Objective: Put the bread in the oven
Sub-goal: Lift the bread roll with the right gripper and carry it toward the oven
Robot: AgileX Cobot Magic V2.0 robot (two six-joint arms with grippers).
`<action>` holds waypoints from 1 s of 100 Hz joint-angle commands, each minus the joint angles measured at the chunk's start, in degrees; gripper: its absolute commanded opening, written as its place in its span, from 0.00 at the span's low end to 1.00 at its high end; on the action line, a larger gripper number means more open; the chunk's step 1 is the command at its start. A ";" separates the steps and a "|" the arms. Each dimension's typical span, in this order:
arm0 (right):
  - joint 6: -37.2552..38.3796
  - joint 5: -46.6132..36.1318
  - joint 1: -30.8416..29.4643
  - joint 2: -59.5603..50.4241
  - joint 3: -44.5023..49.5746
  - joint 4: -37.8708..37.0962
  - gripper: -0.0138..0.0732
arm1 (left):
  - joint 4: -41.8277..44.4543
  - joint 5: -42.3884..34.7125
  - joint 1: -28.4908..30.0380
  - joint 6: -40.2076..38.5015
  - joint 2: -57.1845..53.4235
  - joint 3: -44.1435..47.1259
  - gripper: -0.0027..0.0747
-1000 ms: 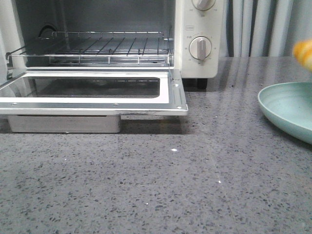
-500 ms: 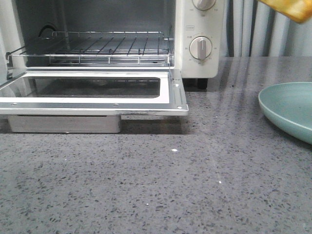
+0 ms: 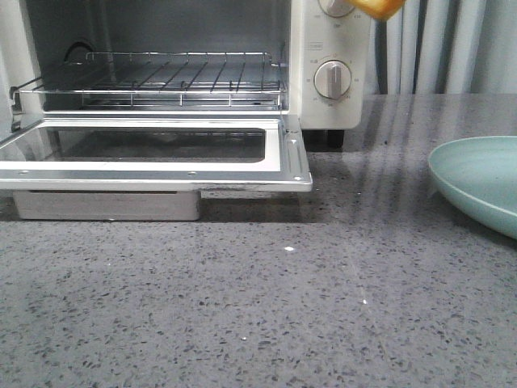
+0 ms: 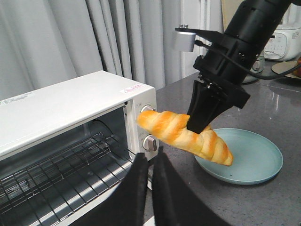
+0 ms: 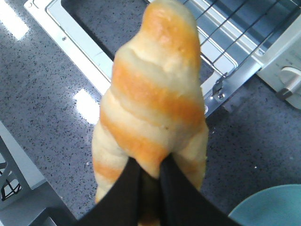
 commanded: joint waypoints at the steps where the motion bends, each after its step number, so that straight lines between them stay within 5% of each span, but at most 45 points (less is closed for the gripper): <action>1: -0.62 2.48 0.06 -0.21 -2.83 0.96 0.08 | -2.08 -3.29 0.05 -0.30 0.78 -1.76 0.01; 100: -0.62 2.48 0.06 16.90 -19.77 0.98 0.08 | -2.43 -3.29 0.05 -0.30 0.78 -1.76 0.01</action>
